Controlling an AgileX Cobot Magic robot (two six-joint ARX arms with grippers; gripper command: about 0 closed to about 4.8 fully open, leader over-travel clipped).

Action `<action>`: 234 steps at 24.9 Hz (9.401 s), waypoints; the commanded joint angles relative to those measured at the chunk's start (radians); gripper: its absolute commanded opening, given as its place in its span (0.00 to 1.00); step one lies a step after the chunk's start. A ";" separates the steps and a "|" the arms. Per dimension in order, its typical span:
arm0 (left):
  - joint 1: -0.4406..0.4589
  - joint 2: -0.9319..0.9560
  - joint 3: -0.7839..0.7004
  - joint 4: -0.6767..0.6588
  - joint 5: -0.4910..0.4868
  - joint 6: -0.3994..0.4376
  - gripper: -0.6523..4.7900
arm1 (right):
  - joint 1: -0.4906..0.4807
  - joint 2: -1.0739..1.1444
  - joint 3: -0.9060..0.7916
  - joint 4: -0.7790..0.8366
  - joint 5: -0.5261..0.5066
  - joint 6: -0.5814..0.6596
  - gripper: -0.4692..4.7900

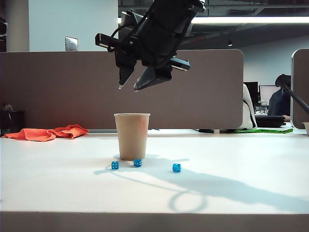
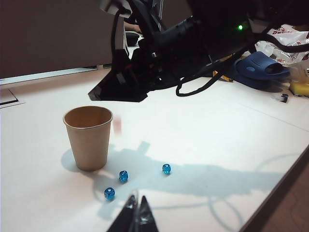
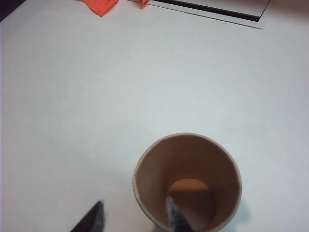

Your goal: Pick up the dice with a different color and drop it into the paper cup.

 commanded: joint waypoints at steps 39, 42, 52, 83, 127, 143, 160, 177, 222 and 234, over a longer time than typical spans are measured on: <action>-0.001 0.001 0.005 0.012 0.004 0.001 0.11 | -0.165 0.005 0.004 0.179 0.158 -0.195 0.08; -0.001 0.001 0.005 0.012 0.004 0.001 0.11 | -0.217 0.005 0.004 0.217 0.088 -0.194 0.08; -0.001 0.001 0.005 0.011 0.004 0.001 0.11 | -0.375 0.007 0.005 0.264 -0.066 -0.194 0.08; 0.000 0.001 0.004 -0.027 -0.027 0.001 0.11 | -0.546 0.299 0.402 0.047 -0.325 -0.266 0.08; 0.000 0.001 -0.001 -0.054 -0.041 0.001 0.11 | -0.471 0.496 0.534 -0.192 -0.245 -0.365 0.47; 0.000 0.001 -0.001 -0.055 -0.041 0.001 0.11 | -0.473 0.531 0.534 -0.084 -0.214 -0.365 0.47; 0.000 0.001 -0.001 -0.055 -0.042 0.002 0.11 | -0.474 0.570 0.534 -0.016 -0.198 -0.365 0.47; 0.000 0.001 -0.001 -0.055 -0.042 0.002 0.11 | -0.476 0.618 0.534 0.087 -0.179 -0.365 0.47; 0.000 0.001 -0.001 -0.052 -0.063 0.001 0.11 | -0.473 0.712 0.746 -0.110 -0.086 -0.027 0.49; 0.000 0.001 -0.001 -0.052 -0.038 0.001 0.11 | -0.473 0.712 0.746 -0.103 -0.037 -0.060 0.49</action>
